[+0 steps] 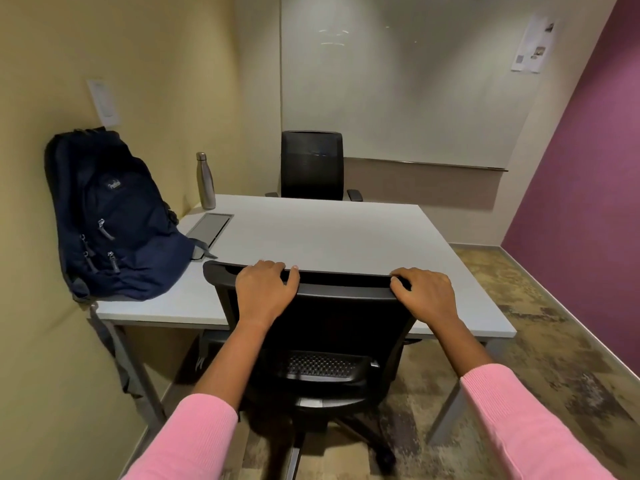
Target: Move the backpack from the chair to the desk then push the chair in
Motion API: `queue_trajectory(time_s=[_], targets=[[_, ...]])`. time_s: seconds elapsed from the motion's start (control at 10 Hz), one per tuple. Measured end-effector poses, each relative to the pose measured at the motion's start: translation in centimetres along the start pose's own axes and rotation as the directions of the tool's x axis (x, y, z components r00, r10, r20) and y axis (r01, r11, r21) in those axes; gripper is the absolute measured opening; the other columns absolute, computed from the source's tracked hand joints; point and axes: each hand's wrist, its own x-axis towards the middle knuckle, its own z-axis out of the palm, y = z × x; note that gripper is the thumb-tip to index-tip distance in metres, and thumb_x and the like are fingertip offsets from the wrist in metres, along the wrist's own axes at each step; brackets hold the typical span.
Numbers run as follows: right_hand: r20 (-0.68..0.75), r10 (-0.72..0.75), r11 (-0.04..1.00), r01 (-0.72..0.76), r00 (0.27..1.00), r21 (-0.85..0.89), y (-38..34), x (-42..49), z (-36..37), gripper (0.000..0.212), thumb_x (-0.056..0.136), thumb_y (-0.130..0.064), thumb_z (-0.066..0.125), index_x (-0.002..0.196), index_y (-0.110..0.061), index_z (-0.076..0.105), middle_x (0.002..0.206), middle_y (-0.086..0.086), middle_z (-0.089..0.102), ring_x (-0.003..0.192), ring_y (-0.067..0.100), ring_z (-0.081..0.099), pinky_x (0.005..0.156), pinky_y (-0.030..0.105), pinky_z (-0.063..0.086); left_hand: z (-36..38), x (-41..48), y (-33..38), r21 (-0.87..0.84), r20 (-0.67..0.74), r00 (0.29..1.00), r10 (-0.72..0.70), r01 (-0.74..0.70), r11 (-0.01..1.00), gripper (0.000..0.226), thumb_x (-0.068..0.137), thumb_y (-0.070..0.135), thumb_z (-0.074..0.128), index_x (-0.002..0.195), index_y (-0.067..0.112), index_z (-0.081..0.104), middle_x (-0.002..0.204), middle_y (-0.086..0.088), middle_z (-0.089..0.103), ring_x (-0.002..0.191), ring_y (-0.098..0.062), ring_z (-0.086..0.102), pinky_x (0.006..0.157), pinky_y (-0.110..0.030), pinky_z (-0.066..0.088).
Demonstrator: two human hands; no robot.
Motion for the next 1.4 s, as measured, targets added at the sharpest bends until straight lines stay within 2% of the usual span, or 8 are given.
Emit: queue_trajectory(time_s=[0.2,0.5,0.7,0.8,1.0,1.1,1.2,1.4], targets=[[0.02,0.003,1.0,-0.003,1.0,-0.002,0.5,1.3,0.1,0.036,0.087,-0.037,0.038,0.103,-0.022,0.068,0.094,0.003,0.074,0.086,0.022,0.063,0.076,0.029,0.039,0.7,0.7,0.4,0.008,-0.008,1.0,-0.001,0.001,1.0,0.044,0.093,0.037,0.038,0.088,0.007,0.07,0.087,-0.011,0.071,0.08,-0.025,0.061,0.066,-0.031,0.038],[0.036,0.01,0.999,-0.009,0.999,-0.033,1.5,2.7,0.5,0.032,0.091,-0.029,0.039,0.107,-0.023,0.066,0.099,0.003,0.072,0.091,0.021,0.062,0.083,0.032,0.042,1.0,1.0,1.5,-0.016,-0.048,0.998,-0.032,0.031,0.999,0.075,0.077,0.046,0.01,0.086,0.006,0.072,0.082,-0.013,0.072,0.077,-0.028,0.063,0.067,-0.034,0.044],[-0.032,0.077,0.997,-0.076,0.997,0.015,-2.2,0.5,1.7,0.039,0.093,-0.023,0.031,0.119,-0.018,0.059,0.131,0.009,0.057,0.126,0.022,0.045,0.107,0.042,0.027,0.5,0.8,0.0,-0.012,-0.04,0.999,-0.023,0.023,1.0,0.074,0.077,0.04,0.007,0.09,0.006,0.072,0.091,-0.012,0.074,0.09,-0.028,0.062,0.082,-0.036,0.04],[-0.08,0.017,1.0,-0.016,0.997,0.01,-5.1,-1.0,2.7,0.04,0.096,-0.029,0.029,0.126,-0.018,0.053,0.136,0.008,0.053,0.132,0.022,0.039,0.107,0.041,0.025,0.1,0.1,-0.5,-0.025,-0.055,0.998,-0.019,0.017,1.0,0.064,0.084,0.034,0.013,0.099,0.006,0.069,0.102,-0.012,0.071,0.1,-0.028,0.06,0.092,-0.04,0.039],[-0.03,-0.079,0.995,0.081,0.996,0.062,-10.6,-2.8,4.2,0.044,0.097,-0.037,0.028,0.135,-0.021,0.041,0.145,0.006,0.043,0.14,0.026,0.026,0.114,0.046,0.016,-0.1,-4.1,-0.9,-0.101,-0.009,0.999,0.036,-0.037,0.994,0.047,0.095,0.031,0.027,0.13,0.007,0.048,0.139,-0.014,0.049,0.138,-0.029,0.03,0.115,-0.047,0.016],[-0.071,-0.118,0.993,0.119,0.99,0.011,-11.6,-4.5,5.0,0.049,0.095,-0.041,0.033,0.139,-0.019,0.035,0.149,0.007,0.037,0.142,0.028,0.022,0.116,0.05,0.009,0.3,-5.5,-1.0,-0.121,0.042,0.997,0.058,-0.052,0.991,0.051,0.098,0.033,0.034,0.143,0.012,0.024,0.154,-0.008,0.024,0.144,-0.023,0.008,0.117,-0.042,0.003],[-0.091,-0.106,0.994,0.105,0.99,-0.016,-11.9,-6.2,5.5,0.057,0.094,-0.041,0.034,0.145,-0.02,0.018,0.155,0.007,0.02,0.143,0.029,0.003,0.112,0.051,-0.005,0.6,-7.3,-0.8,-0.127,0.066,0.996,0.057,-0.049,0.991,0.06,0.098,0.036,0.03,0.143,0.02,-0.006,0.155,-0.003,-0.007,0.141,-0.02,-0.014,0.115,-0.041,-0.007],[-0.027,-0.031,0.998,0.03,0.999,-0.048,-11.5,-10.4,7.2,0.065,0.094,-0.042,0.037,0.145,-0.021,0.002,0.155,0.005,-0.001,0.142,0.033,-0.001,0.114,0.054,0.009,3.2,-12.0,-0.4,-0.012,0.235,0.972,0.031,-0.029,1.0,0.061,0.098,0.044,0.019,0.136,0.021,-0.023,0.154,-0.005,-0.018,0.136,-0.022,-0.024,0.116,-0.043,-0.01]])
